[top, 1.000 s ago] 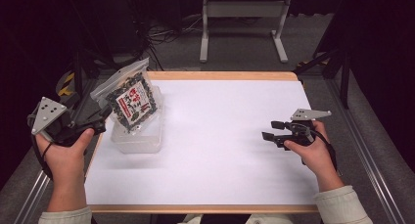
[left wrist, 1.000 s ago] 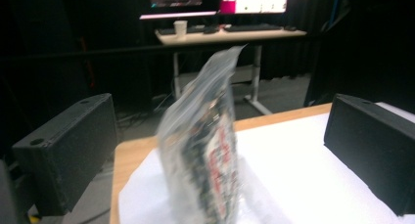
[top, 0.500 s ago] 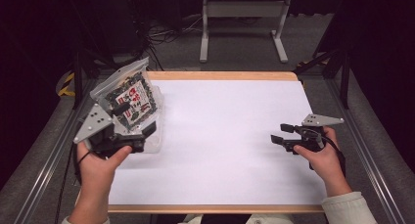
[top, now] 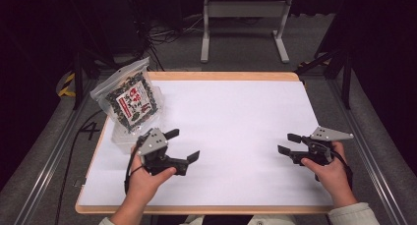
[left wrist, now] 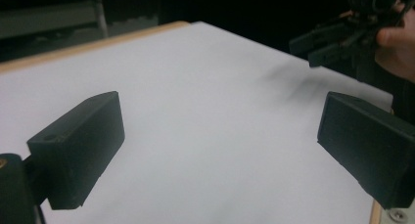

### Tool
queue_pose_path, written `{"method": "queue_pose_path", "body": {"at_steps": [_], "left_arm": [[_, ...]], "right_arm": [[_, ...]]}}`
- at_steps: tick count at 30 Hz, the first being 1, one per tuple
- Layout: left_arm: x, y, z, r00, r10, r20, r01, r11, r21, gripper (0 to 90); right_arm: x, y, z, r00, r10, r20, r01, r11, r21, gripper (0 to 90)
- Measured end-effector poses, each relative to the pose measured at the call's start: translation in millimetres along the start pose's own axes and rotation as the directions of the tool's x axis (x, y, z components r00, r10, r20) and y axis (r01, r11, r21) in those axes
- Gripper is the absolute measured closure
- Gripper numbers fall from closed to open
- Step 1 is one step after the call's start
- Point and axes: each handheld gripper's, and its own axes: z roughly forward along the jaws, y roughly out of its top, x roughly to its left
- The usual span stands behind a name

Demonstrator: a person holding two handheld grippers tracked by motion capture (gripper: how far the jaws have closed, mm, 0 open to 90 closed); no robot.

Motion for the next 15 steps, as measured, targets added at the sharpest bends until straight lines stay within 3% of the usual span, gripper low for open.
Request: {"method": "queue_pose_path", "body": {"at_steps": [2, 4, 7, 9, 12, 15], "left_arm": [[-2.4, -14.8, 11.2, 0.9999, 0.005, 0.010, -0.005, 0.9992, 0.039, 4.5], [-1.7, -32.2, 22.3, 0.9992, 0.023, 0.032, -0.026, 0.9923, 0.121, 4.9], [-0.2, -44.9, 28.6, 0.9983, 0.052, 0.028, -0.055, 0.9860, 0.157, 5.1], [0.3, -49.5, 32.6, 0.9982, 0.052, 0.028, -0.056, 0.9812, 0.185, 5.3], [3.8, -53.3, 34.0, 0.9999, 0.011, 0.013, -0.014, 0.9788, 0.205, 7.0], [7.7, -57.1, 33.8, 0.9999, 0.011, -0.010, -0.009, 0.9738, 0.227, 7.2]], "right_arm": [[0.8, -6.2, -0.2, 1.0000, 0.003, 0.002, -0.003, 1.000, -0.004, 31.8], [1.9, -12.8, 0.6, 1.0000, 0.005, 0.005, -0.005, 1.000, -0.012, 31.8], [4.4, -23.4, 3.3, 0.9999, 0.007, 0.011, -0.007, 1.000, -0.002, 31.8], [5.0, -27.8, 4.9, 0.9999, 0.006, 0.008, -0.006, 1.000, 0.008, 31.8], [5.7, -31.1, 7.8, 0.9998, 0.015, 0.009, -0.015, 1.000, 0.021, 31.8], [6.5, -31.3, 9.3, 0.9999, 0.005, 0.015, -0.006, 1.000, 0.026, 31.8]]}}
